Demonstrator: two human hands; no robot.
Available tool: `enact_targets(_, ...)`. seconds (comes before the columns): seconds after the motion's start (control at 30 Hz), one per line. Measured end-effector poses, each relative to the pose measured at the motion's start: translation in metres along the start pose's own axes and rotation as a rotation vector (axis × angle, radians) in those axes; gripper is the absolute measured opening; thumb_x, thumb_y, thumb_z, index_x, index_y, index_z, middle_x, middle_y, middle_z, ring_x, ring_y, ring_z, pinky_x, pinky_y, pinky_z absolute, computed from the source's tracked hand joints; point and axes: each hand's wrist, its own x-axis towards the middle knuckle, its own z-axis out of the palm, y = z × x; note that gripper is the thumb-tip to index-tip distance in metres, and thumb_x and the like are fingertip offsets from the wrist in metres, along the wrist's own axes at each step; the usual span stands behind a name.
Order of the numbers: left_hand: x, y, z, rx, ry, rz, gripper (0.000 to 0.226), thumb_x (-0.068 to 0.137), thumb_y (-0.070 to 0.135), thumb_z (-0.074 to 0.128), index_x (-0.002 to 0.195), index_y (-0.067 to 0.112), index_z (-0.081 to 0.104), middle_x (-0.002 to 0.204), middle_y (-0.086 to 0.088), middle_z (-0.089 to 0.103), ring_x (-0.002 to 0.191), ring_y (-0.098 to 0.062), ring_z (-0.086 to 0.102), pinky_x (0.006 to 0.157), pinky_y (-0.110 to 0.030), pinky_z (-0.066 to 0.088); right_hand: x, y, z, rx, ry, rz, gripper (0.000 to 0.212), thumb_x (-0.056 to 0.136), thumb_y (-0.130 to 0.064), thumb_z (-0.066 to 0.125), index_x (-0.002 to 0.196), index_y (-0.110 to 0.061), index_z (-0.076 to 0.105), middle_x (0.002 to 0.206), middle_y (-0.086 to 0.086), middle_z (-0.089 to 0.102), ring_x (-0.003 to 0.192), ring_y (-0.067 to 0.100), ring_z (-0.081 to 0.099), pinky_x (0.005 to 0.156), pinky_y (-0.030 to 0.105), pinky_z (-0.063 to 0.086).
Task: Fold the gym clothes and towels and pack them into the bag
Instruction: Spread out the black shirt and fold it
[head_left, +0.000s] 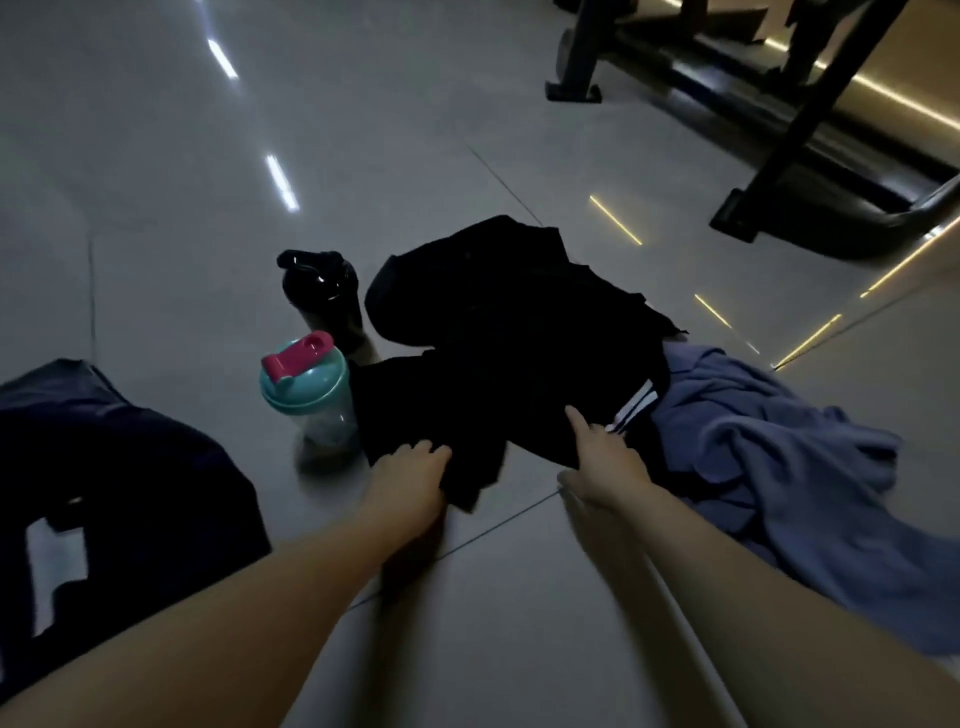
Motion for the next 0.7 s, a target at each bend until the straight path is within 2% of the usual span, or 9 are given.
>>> enact_targets(0.07, 0.002, 0.001, -0.001, -0.111, 0.006, -0.02, 0.012, 0.09, 0.024, 0.057, 0.102, 0.026, 0.061, 0.102, 0.0, 0.066, 0.099, -0.026, 0.065, 0.078, -0.039, 0.053, 0.001, -0.004, 0.011, -0.069, 0.074, 0.039, 0.073, 0.094, -0.031, 0.063, 0.154, -0.025, 0.022, 0.145, 0.011, 0.041, 0.131, 0.039, 0.042, 0.098, 0.047, 0.044)
enact_targets(0.17, 0.005, 0.003, -0.017, -0.267, 0.073, -0.111, 0.012, 0.096, 0.031, 0.056, 0.101, 0.027, 0.066, 0.098, 0.001, 0.07, 0.093, -0.025, 0.067, 0.079, -0.038, 0.054, 0.001, -0.01, 0.019, -0.066, 0.108, 0.088, 0.033, 0.093, -0.012, 0.056, 0.124, -0.019, 0.05, 0.118, 0.012, 0.062, 0.11, 0.036, 0.059, 0.082, 0.04, 0.046)
enact_targets(0.23, 0.008, 0.005, -0.04, -0.431, 0.173, -0.161, 0.011, 0.098, 0.031, 0.056, 0.099, 0.028, 0.067, 0.092, 0.003, 0.07, 0.088, -0.024, 0.067, 0.074, -0.036, 0.052, -0.003, -0.01, 0.014, 0.032, 0.084, 0.144, 0.019, 0.093, -0.009, 0.054, 0.11, -0.015, 0.058, 0.107, 0.012, 0.065, 0.103, 0.036, 0.063, 0.078, 0.039, 0.046)
enact_targets(0.3, 0.011, 0.008, -0.075, -0.566, 0.243, -0.158, 0.011, 0.097, 0.027, 0.056, 0.095, 0.028, 0.066, 0.084, 0.005, 0.067, 0.082, -0.021, 0.065, 0.067, -0.033, 0.048, -0.008, -0.005, -0.001, 0.186, 0.12, 0.172, 0.003, 0.093, -0.011, 0.053, 0.093, -0.012, 0.057, 0.089, 0.011, 0.059, 0.093, 0.038, 0.062, 0.069, 0.037, 0.044)
enact_targets(0.4, 0.014, 0.018, -0.138, -0.671, 0.326, -0.104, 0.012, 0.097, 0.023, 0.055, 0.092, 0.026, 0.066, 0.08, 0.006, 0.064, 0.077, -0.018, 0.062, 0.067, -0.033, 0.046, -0.018, -0.007, -0.047, 0.425, 0.22, 0.081, 0.01, 0.092, -0.014, 0.055, 0.082, -0.014, 0.055, 0.078, 0.008, 0.059, 0.076, 0.034, 0.058, 0.06, 0.035, 0.043)
enact_targets(0.47, 0.011, 0.029, -0.182, -0.776, 0.362, -0.039, 0.014, 0.098, 0.022, 0.057, 0.087, 0.023, 0.066, 0.074, 0.006, 0.063, 0.071, -0.015, 0.061, 0.066, -0.03, 0.046, -0.027, -0.015, -0.086, 0.518, 0.282, -0.026, 0.006, 0.09, -0.015, 0.063, 0.096, -0.017, 0.06, 0.092, 0.005, 0.065, 0.086, 0.029, 0.062, 0.071, 0.036, 0.05)
enact_targets(0.57, -0.005, 0.047, -0.247, -0.822, 0.373, 0.069, 0.019, 0.098, 0.022, 0.061, 0.08, 0.018, 0.065, 0.063, 0.006, 0.055, 0.056, -0.008, 0.052, 0.057, -0.024, 0.04, -0.051, -0.039, -0.149, 0.69, 0.311, -0.23, 0.065, 0.079, -0.02, 0.077, 0.138, -0.023, 0.049, 0.116, 0.001, 0.058, 0.102, 0.021, 0.061, 0.089, 0.033, 0.05)
enact_targets(0.63, -0.022, 0.059, -0.289, -0.824, 0.383, 0.157, 0.017, 0.098, 0.02, 0.062, 0.083, 0.012, 0.066, 0.063, 0.004, 0.052, 0.05, -0.001, 0.047, 0.054, -0.019, 0.037, -0.068, -0.053, -0.189, 0.796, 0.346, -0.368, 0.085, 0.07, -0.022, 0.079, 0.146, -0.028, 0.041, 0.121, 0.002, 0.055, 0.1, 0.015, 0.063, 0.091, 0.03, 0.052)
enact_targets(0.7, -0.043, 0.069, -0.329, -0.867, 0.392, 0.232, 0.016, 0.1, 0.018, 0.06, 0.088, 0.01, 0.065, 0.065, 0.004, 0.05, 0.051, 0.0, 0.046, 0.052, -0.015, 0.035, -0.09, -0.065, -0.229, 0.795, 0.409, -0.475, 0.062, 0.076, -0.007, 0.074, 0.134, -0.018, 0.054, 0.108, -0.002, 0.061, 0.091, 0.006, 0.063, 0.086, 0.025, 0.051)
